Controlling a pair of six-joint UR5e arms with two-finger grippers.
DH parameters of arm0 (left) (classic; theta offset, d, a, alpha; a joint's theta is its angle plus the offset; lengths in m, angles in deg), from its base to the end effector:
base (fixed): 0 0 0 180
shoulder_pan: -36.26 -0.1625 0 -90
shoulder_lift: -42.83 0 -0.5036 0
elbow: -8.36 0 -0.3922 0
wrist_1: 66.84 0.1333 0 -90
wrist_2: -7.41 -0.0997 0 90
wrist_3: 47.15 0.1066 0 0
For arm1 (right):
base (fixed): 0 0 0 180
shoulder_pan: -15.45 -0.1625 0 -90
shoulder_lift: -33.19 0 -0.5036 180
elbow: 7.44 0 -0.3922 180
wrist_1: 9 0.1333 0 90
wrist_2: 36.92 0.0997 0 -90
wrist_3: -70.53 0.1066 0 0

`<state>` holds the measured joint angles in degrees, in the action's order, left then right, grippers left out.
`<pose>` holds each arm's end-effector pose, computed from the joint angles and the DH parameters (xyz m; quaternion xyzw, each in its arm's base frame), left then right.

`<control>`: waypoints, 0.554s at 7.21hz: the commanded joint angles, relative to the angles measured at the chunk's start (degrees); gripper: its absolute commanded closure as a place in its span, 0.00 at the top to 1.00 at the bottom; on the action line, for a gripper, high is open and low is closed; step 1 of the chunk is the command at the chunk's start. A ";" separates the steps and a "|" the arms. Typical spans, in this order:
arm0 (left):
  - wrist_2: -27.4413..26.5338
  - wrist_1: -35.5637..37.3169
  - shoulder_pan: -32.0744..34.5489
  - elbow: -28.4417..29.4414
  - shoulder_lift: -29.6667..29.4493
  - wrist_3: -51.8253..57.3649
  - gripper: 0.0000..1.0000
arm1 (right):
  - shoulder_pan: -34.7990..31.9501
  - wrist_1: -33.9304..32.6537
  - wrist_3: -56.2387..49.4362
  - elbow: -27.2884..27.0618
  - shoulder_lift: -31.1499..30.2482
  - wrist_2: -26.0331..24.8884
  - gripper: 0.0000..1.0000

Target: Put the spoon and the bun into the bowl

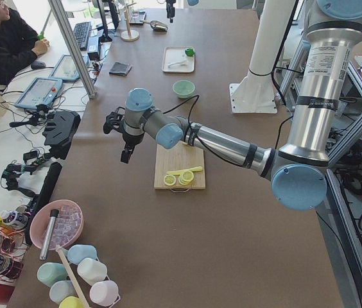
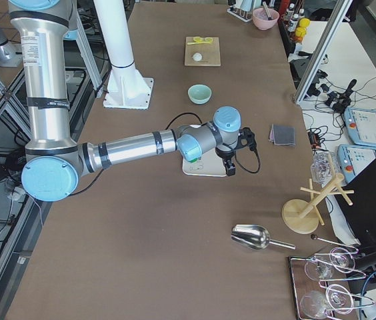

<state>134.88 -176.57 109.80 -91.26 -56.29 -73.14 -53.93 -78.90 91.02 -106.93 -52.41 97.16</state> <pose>0.0992 -0.5775 0.5379 0.1810 0.3956 0.0312 0.8998 -0.1365 -0.5308 0.5782 0.1277 -0.4311 -0.1107 0.8863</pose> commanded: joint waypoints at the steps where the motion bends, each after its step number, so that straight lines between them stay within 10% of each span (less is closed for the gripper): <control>1: -0.11 -2.75 -0.86 0.03 -0.11 -1.61 0.98 | 10.19 1.87 10.57 1.22 6.64 -5.57 1.00; 4: -0.03 -2.76 -1.47 0.21 -0.63 -1.26 0.98 | 23.20 1.08 19.05 1.75 9.48 -14.97 0.99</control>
<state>134.79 -179.25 108.51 -91.19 -56.82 -74.59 -35.70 -77.57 108.52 -105.51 -43.94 85.30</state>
